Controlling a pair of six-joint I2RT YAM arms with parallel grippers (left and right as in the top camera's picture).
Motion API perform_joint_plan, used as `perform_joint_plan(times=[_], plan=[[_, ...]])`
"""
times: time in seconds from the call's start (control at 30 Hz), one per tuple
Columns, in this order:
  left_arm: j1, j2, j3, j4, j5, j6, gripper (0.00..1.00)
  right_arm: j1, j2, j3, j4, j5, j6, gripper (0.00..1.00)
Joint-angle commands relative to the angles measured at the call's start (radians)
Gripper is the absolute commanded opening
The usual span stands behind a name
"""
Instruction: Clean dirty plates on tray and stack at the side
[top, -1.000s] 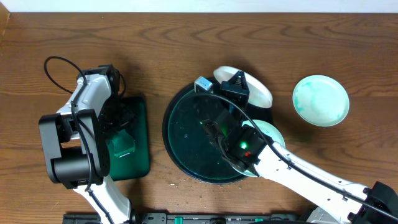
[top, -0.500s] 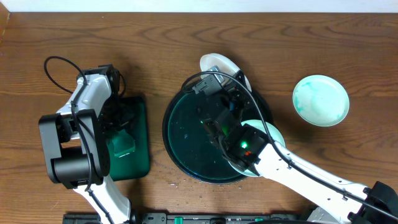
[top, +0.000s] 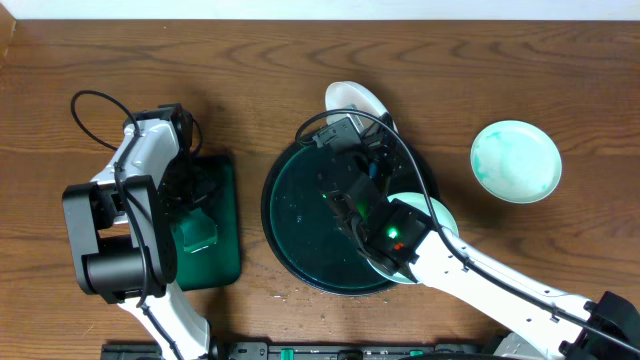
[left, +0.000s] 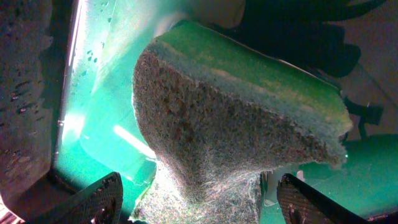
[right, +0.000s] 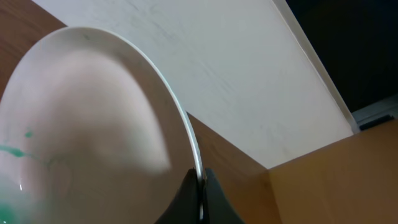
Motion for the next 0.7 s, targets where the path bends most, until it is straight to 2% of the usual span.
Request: perform_joint_plan(times=[0.0, 0.23, 0.5, 0.67], plan=[[0.004, -0.002, -0.006, -0.002, -0.001, -0.01, 0.8, 0.0, -0.016, 0.002, 0.014, 0.02, -0.065, 0.01], [0.004, -0.002, -0.006, 0.002, -0.001, -0.01, 0.8, 0.003, -0.016, 0.002, 0.192, 0.0, -0.566, 0.01], [0.004, -0.002, -0.006, 0.003, -0.001, -0.01, 0.8, 0.033, -0.016, 0.002, 0.213, -0.028, -0.964, 0.01], [0.004, -0.002, -0.006, 0.003, -0.002, -0.01, 0.8, 0.038, -0.016, 0.002, 0.213, -0.023, -1.026, 0.01]])
